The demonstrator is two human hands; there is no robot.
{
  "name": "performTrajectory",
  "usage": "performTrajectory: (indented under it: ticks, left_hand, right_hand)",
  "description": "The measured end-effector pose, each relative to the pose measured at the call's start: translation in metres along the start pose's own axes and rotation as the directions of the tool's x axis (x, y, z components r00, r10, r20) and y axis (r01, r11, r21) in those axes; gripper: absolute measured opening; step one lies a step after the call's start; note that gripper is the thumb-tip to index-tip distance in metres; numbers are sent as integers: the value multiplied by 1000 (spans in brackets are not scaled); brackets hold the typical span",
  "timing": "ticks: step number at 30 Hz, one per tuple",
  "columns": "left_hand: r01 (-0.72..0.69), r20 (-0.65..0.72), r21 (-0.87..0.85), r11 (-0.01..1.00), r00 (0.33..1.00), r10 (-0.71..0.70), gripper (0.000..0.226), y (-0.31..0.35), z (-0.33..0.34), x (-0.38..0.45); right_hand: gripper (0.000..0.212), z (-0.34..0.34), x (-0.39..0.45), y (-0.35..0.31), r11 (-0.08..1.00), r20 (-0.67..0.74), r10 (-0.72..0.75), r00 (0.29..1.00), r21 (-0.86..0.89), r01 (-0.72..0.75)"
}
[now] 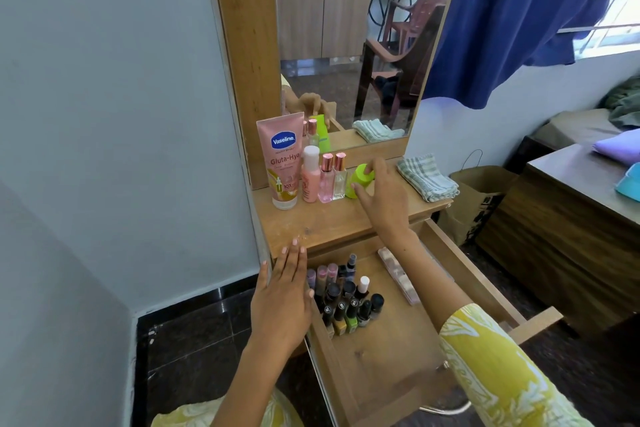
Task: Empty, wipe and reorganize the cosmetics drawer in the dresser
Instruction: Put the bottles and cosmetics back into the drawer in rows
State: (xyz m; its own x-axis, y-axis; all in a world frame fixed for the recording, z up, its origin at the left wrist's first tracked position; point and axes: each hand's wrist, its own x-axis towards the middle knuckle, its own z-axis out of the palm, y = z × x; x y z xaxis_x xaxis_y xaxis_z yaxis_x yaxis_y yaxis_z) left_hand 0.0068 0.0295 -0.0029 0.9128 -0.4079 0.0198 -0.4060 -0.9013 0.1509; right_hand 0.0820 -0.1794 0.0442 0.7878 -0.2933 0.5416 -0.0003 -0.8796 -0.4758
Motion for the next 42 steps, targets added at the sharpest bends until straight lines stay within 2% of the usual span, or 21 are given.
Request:
performTrajectory:
  ticks: [5,7,9,11,14,18,20,24,29,33,35,39,42]
  left_hand:
    - [-2,-12,-1,1000,1000,2,64,0,2,1]
    - [-5,-17,7,1000,1000,5,64,-1,4,1]
    - [-10,-24,17,1000,1000,10,63,-2,5,0]
    - [-19,-27,20,1000,999,20,63,-2,5,0]
    - [-20,-25,4,1000,999,20,63,-1,4,0]
    - [-20,-30,1,1000,999,20,64,-1,4,-1]
    - [-30,-34,6,1000,999,30,64,-1,3,-1]
    - [-92,-22,48,995,995,93,62,-5,6,-12]
    - [-156,128,3,988,980,154,61,-5,21,-36]
    - [-163,152,-30,986,974,166,61,-2,23,-40]
    - [-145,152,-64,987,976,154,62,-2,23,-40]
    - [-113,170,-104,988,977,129,68,-2,25,-42]
    - [-99,167,-93,991,979,114,70,-1,25,-41]
  right_hand:
    - [34,-34,-33,0,996,-68,27,997,88,-21]
    - [36,-51,-51,-1,982,-11,5,1000,191,-2]
    - [37,-67,-70,-1,954,117,-72,990,298,34]
    - [36,-77,-88,0,924,276,-186,943,376,72]
    - [37,-80,-115,3,908,481,-297,825,409,89]
    - [37,-66,-142,2,937,648,-347,678,269,223]
    - [35,-59,-148,2,935,680,-353,642,229,271]
    - [33,-51,-152,0,933,659,-346,668,169,317]
    - [37,-48,-154,0,946,678,-307,668,143,290]
    - [51,-58,-151,4,918,653,-344,674,85,387]
    - [56,-64,-144,7,924,589,-355,726,103,368]
    - [27,-57,-115,11,960,414,-271,869,48,276]
    - [18,-40,-86,5,985,321,-175,931,59,165]
